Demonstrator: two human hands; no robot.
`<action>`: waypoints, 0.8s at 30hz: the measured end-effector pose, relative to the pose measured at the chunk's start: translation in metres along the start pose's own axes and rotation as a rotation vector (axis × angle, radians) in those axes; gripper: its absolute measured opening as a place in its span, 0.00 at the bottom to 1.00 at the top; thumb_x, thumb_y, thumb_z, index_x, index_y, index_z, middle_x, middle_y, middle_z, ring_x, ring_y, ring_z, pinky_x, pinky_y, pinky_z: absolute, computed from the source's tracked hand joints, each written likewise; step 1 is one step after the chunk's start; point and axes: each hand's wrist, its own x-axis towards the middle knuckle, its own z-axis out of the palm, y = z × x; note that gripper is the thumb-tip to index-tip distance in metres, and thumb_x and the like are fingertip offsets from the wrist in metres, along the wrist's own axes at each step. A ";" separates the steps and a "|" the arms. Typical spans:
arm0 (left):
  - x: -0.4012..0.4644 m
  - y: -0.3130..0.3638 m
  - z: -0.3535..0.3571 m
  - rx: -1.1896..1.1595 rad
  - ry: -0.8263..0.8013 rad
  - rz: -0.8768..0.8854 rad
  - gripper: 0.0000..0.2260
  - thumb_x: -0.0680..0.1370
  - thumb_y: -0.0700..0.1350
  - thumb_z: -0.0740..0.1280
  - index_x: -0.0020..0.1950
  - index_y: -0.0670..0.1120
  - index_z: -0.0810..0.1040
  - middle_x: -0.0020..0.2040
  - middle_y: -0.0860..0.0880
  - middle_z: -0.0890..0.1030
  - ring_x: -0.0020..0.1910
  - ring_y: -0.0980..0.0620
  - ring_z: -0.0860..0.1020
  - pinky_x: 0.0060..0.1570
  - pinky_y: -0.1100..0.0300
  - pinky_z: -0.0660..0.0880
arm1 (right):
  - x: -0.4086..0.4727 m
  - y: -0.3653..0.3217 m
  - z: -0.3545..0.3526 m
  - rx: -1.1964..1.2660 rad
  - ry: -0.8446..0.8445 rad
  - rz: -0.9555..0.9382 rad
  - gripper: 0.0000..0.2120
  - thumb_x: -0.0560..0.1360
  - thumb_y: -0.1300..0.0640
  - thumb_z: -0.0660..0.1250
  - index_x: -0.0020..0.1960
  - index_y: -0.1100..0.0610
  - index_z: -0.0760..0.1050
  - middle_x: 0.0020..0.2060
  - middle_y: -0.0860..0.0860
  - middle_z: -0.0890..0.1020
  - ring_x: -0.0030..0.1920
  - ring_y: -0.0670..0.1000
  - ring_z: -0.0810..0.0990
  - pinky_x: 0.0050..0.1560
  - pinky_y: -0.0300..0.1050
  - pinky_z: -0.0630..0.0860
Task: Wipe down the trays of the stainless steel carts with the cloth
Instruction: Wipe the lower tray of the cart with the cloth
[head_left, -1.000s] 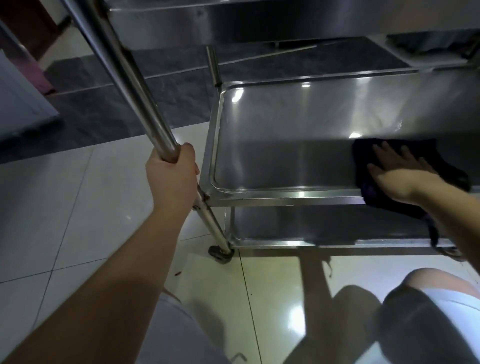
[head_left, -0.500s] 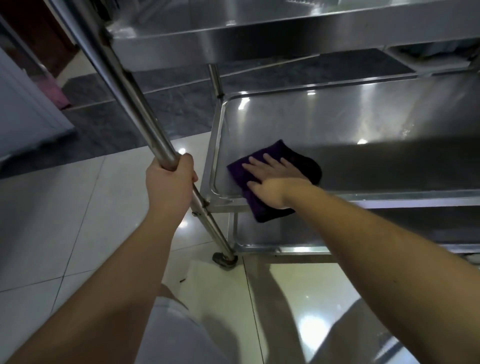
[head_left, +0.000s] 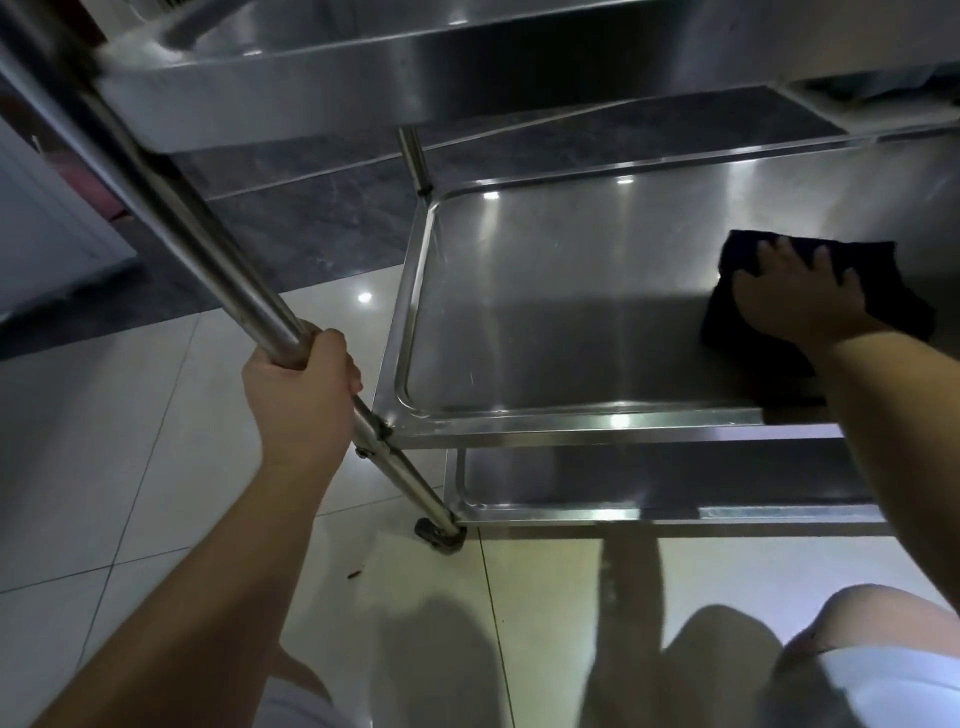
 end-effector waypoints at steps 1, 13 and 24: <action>0.000 0.000 0.001 -0.009 0.002 -0.003 0.07 0.76 0.35 0.64 0.38 0.41 0.71 0.30 0.40 0.72 0.29 0.46 0.74 0.33 0.55 0.75 | 0.003 -0.016 0.004 -0.008 0.001 -0.035 0.31 0.83 0.40 0.46 0.84 0.49 0.49 0.84 0.46 0.49 0.83 0.59 0.46 0.80 0.63 0.44; 0.000 0.004 -0.003 0.011 -0.013 -0.020 0.03 0.76 0.33 0.65 0.43 0.39 0.74 0.30 0.42 0.74 0.29 0.48 0.76 0.34 0.55 0.78 | -0.113 -0.195 0.072 -0.175 -0.197 -0.851 0.28 0.85 0.41 0.44 0.83 0.42 0.43 0.82 0.39 0.44 0.82 0.48 0.41 0.81 0.53 0.40; -0.004 0.007 -0.011 0.129 -0.058 -0.052 0.07 0.78 0.40 0.67 0.47 0.36 0.78 0.33 0.47 0.81 0.35 0.52 0.82 0.42 0.58 0.82 | -0.081 -0.010 0.017 -0.167 -0.119 -0.416 0.28 0.85 0.41 0.44 0.83 0.40 0.42 0.82 0.39 0.42 0.82 0.47 0.42 0.81 0.53 0.43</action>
